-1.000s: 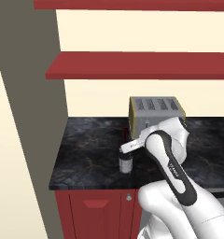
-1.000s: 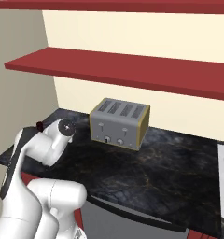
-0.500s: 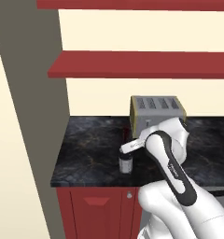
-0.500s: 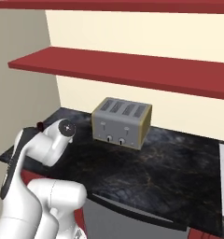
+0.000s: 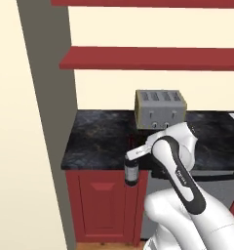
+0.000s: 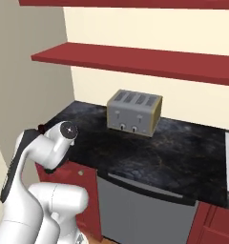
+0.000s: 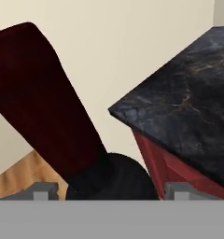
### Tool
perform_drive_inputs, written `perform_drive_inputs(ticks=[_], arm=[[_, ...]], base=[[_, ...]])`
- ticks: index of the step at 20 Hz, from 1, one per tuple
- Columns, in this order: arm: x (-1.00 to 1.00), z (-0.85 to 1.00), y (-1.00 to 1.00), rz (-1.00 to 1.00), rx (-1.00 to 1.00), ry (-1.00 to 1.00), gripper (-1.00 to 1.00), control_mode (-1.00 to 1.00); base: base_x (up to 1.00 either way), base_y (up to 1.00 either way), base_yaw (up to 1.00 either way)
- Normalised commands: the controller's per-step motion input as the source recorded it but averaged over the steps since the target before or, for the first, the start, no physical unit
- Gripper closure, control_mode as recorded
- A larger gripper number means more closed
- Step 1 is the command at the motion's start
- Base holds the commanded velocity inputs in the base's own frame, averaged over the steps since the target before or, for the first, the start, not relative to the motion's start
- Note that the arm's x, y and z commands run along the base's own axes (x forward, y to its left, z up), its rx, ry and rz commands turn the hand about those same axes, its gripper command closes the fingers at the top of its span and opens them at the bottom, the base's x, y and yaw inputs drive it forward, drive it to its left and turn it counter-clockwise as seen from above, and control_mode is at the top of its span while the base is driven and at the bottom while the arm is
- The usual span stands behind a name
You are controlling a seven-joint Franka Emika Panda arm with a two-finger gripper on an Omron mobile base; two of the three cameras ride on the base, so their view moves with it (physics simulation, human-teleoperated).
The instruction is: There is a wine glass and glass cup on the dining counter. Place the wine bottle next to the wine glass and the juice bottle next to the glass cup.
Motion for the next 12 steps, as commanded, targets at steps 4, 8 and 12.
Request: perform_drive_inputs(ticks=[4,8,12], arm=[[0.0,0.0,0.0,0.0,0.0,0.0,1.0,1.0],[0.0,0.0,0.0,0.0,0.0,0.0,1.0,1.0],[0.0,0.0,0.0,0.0,0.0,0.0,1.0,1.0]], base=[[-0.75,0.06,0.0],[-0.76,0.13,0.08],[-0.4,0.08,0.63]])
